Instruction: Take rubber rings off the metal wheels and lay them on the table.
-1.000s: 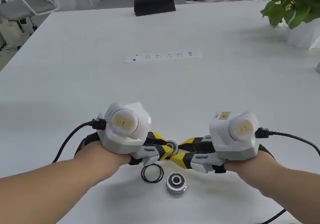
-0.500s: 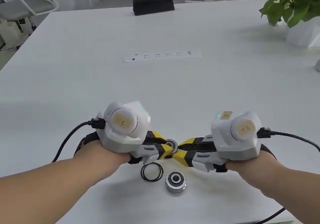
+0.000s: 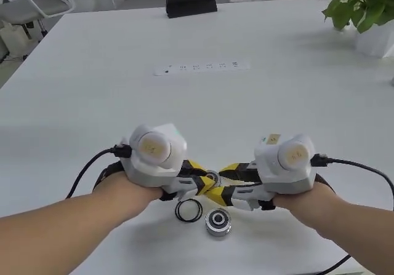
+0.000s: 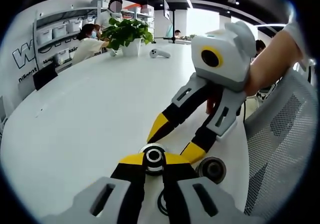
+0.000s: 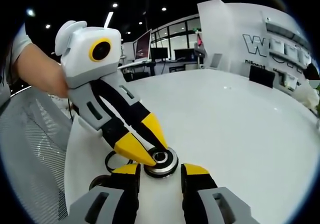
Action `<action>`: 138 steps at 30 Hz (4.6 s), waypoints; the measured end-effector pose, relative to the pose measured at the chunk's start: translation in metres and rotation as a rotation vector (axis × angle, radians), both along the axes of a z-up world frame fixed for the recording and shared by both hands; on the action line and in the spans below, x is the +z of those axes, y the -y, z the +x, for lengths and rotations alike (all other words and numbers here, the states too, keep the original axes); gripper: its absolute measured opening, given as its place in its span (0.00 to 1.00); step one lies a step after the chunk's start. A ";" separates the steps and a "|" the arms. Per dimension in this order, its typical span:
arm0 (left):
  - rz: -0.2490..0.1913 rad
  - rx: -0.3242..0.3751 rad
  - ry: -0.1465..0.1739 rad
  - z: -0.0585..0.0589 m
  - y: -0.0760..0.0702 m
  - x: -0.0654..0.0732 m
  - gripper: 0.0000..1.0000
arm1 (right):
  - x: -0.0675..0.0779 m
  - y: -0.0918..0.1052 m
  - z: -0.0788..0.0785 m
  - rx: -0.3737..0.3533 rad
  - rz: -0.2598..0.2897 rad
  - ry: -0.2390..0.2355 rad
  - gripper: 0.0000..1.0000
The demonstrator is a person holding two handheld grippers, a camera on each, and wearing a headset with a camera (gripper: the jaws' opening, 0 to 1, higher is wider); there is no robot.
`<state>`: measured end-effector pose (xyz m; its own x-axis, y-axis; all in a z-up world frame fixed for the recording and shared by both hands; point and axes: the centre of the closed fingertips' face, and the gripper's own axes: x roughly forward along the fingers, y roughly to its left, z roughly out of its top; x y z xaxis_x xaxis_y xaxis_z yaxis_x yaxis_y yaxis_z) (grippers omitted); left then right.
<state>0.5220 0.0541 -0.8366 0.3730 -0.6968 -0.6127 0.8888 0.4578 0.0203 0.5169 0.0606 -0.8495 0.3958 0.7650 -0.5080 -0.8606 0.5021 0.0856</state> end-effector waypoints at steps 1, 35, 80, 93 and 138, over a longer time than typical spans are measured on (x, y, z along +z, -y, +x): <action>-0.001 0.001 0.000 0.000 0.000 0.000 0.07 | 0.000 0.000 0.001 0.000 -0.005 0.003 0.29; -0.009 0.008 0.002 0.000 0.000 0.001 0.07 | -0.001 0.009 -0.005 0.007 -0.048 0.041 0.16; -0.009 0.025 -0.001 0.000 -0.001 0.000 0.07 | 0.000 0.023 -0.002 -0.198 0.144 -0.220 0.00; -0.011 0.032 -0.001 0.000 0.001 0.000 0.07 | 0.007 0.024 0.004 -0.293 0.275 -0.335 0.00; -0.002 0.036 0.010 0.000 0.002 0.000 0.07 | 0.019 0.012 -0.002 -0.323 0.407 -0.463 0.00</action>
<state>0.5217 0.0525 -0.8367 0.4041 -0.6840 -0.6073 0.8714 0.4897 0.0283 0.5149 0.0490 -0.8303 0.4478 0.8107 -0.3772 -0.5026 0.5771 0.6437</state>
